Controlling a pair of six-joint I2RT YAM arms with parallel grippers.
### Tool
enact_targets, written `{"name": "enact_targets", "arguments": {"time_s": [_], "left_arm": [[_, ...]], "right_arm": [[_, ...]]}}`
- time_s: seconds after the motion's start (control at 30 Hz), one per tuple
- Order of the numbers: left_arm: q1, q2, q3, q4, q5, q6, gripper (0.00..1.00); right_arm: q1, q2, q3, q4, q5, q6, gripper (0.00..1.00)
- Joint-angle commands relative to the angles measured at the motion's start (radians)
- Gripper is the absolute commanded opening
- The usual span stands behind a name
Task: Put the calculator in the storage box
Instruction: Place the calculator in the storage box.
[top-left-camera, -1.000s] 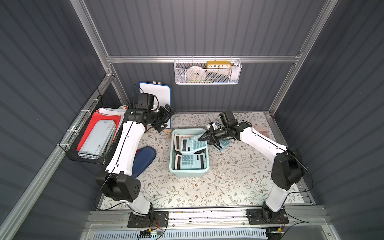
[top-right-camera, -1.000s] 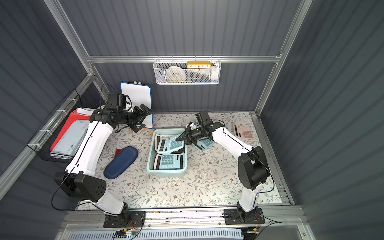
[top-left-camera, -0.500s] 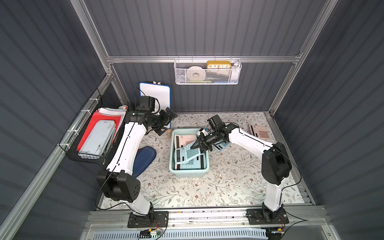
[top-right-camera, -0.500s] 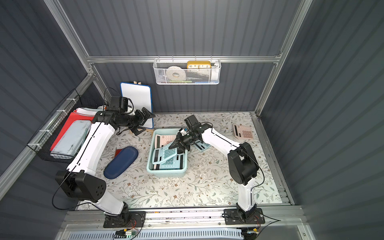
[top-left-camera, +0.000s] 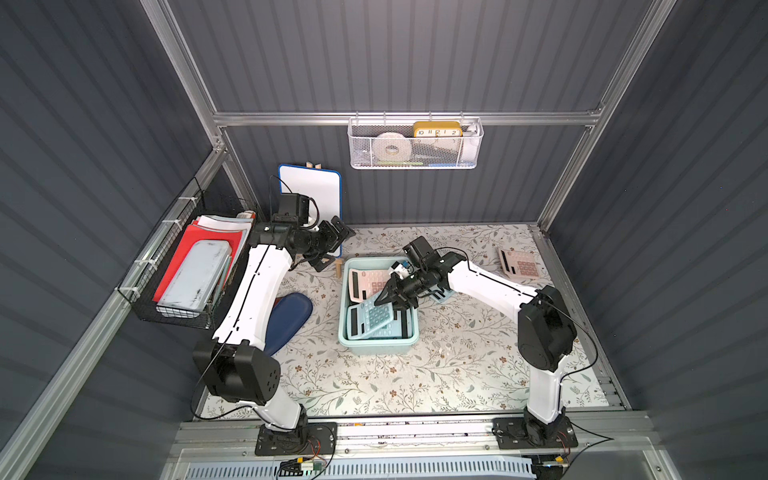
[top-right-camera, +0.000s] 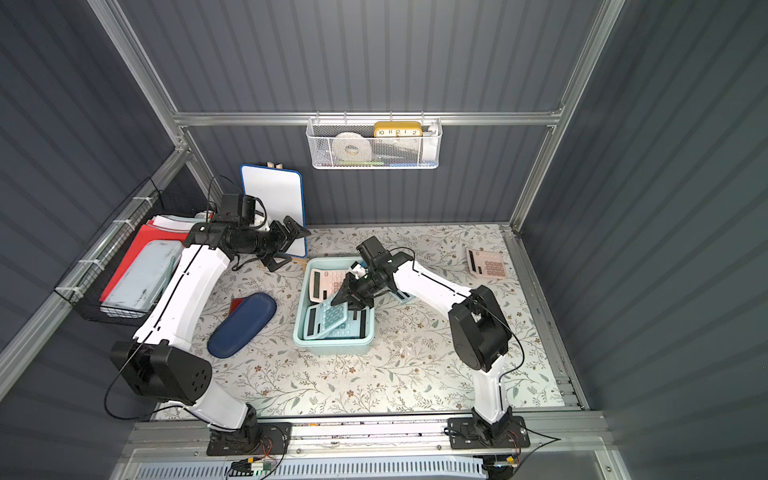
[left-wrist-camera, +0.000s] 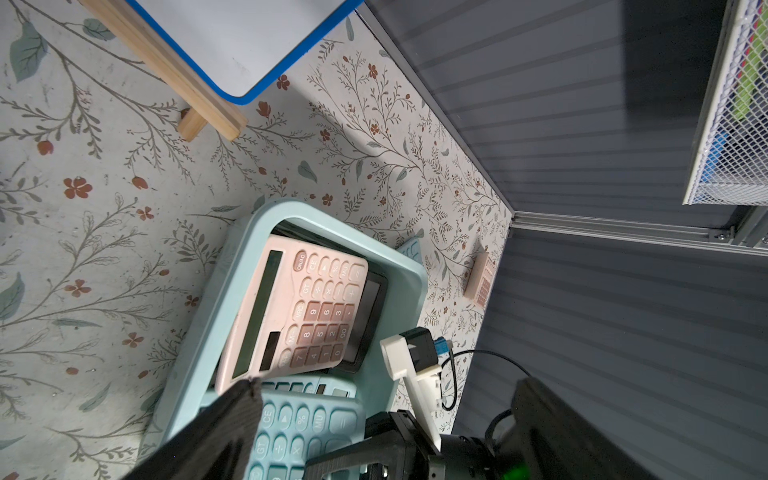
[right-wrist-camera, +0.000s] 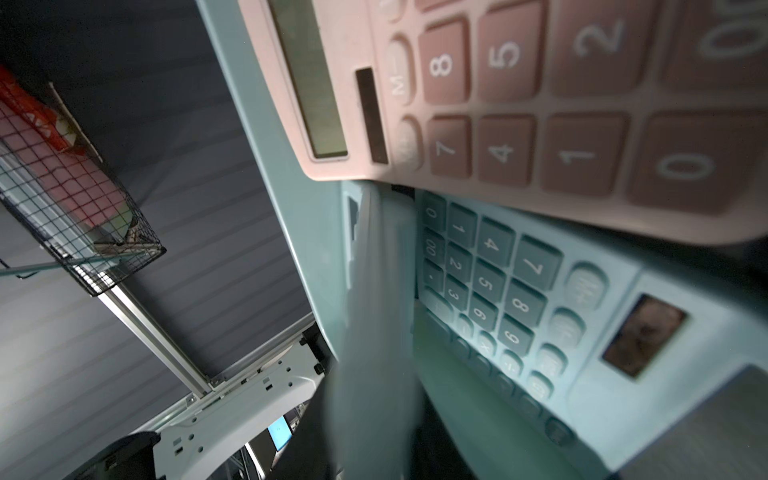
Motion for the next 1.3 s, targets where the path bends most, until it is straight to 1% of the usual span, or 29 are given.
{"name": "enact_targets", "arguments": {"time_s": [0.0, 0.13, 0.43, 0.5, 0.63, 0.8, 0.87, 0.9, 1.1, 1.27], "left_arm": [[0.008, -0.026, -0.017, -0.019, 0.025, 0.032, 0.99], [0.014, -0.030, -0.023, -0.022, 0.028, 0.037, 0.99], [0.024, -0.036, -0.040, -0.027, 0.027, 0.038, 0.99], [0.025, -0.029, -0.039, -0.033, 0.027, 0.038, 0.99], [0.025, -0.015, -0.037, -0.030, 0.036, 0.036, 0.99], [0.026, 0.005, -0.037, -0.023, 0.053, 0.035, 0.99], [0.025, 0.014, -0.037, -0.025, 0.053, 0.034, 0.99], [0.026, 0.019, -0.035, -0.031, 0.082, 0.035, 0.99], [0.026, 0.043, -0.003, -0.067, 0.088, 0.052, 0.99], [0.026, 0.061, 0.020, -0.091, 0.093, 0.066, 0.99]], "right_arm": [[0.008, 0.004, 0.007, -0.019, 0.018, -0.017, 0.39], [0.002, 0.002, 0.056, -0.134, 0.043, -0.068, 0.43], [-0.046, -0.047, 0.159, -0.454, 0.146, -0.239, 0.43], [-0.046, -0.051, 0.167, -0.477, 0.153, -0.258, 0.42], [-0.035, -0.034, 0.175, -0.462, 0.137, -0.259, 0.39], [0.005, 0.026, 0.247, -0.507, 0.156, -0.305, 0.35], [0.023, 0.052, 0.281, -0.538, 0.176, -0.333, 0.35], [0.032, 0.065, 0.298, -0.558, 0.185, -0.349, 0.34], [0.084, 0.129, 0.341, -0.626, 0.249, -0.412, 0.33], [0.128, 0.211, 0.391, -0.632, 0.246, -0.436, 0.33]]}}
